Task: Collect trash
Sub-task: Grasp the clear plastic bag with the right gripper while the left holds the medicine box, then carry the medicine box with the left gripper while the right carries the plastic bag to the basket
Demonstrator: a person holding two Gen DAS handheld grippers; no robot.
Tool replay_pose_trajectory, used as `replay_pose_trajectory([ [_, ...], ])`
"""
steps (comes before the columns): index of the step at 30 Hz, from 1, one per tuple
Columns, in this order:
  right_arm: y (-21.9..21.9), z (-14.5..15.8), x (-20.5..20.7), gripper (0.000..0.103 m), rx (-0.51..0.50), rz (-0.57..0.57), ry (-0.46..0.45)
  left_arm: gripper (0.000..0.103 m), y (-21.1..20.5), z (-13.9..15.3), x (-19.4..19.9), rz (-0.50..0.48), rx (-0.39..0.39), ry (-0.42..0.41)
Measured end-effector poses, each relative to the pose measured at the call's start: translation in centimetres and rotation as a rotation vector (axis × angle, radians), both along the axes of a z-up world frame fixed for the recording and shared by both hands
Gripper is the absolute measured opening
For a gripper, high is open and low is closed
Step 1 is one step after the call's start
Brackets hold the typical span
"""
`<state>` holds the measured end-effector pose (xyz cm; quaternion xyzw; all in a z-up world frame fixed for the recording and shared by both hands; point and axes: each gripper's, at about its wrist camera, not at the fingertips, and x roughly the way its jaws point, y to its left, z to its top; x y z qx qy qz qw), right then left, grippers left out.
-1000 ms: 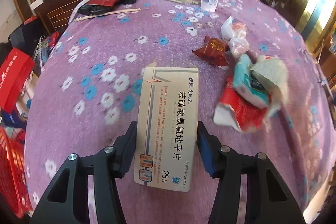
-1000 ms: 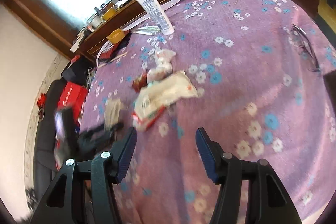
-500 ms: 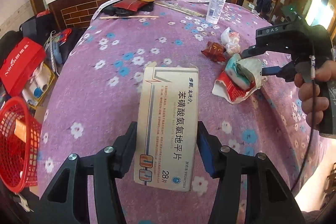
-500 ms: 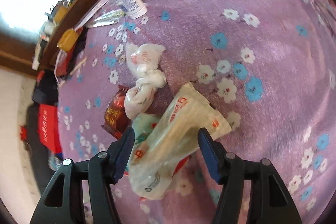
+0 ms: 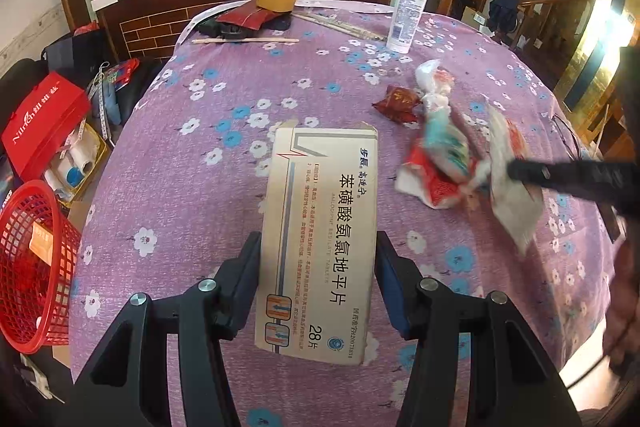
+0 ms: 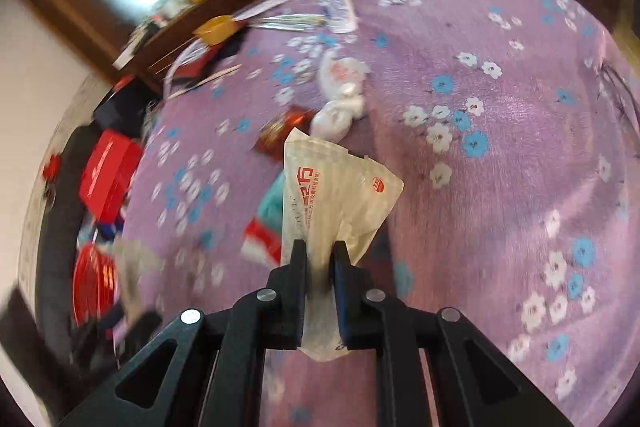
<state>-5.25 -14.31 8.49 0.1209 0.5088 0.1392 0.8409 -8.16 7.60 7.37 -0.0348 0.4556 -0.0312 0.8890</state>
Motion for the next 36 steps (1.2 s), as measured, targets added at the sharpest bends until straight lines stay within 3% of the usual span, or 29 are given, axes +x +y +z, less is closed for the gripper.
replay_pose_trajectory([
  [6, 1.8, 0.5, -3.5, 0.013, -0.071, 0.099, -0.087, 0.053, -0.8, 0.6, -0.5, 0.014, 0.019, -0.037],
  [15, 4.0, 1.2, -4.9, 0.013, -0.199, 0.168, -0.168, 0.053, -0.4, 1.2, -2.0, 0.056, 0.040, -0.074],
  [36, 6.3, 1.0, -5.9, 0.014, -0.297, 0.258, -0.206, 0.053, 0.4, 0.8, -3.1, 0.099, 0.037, -0.064],
])
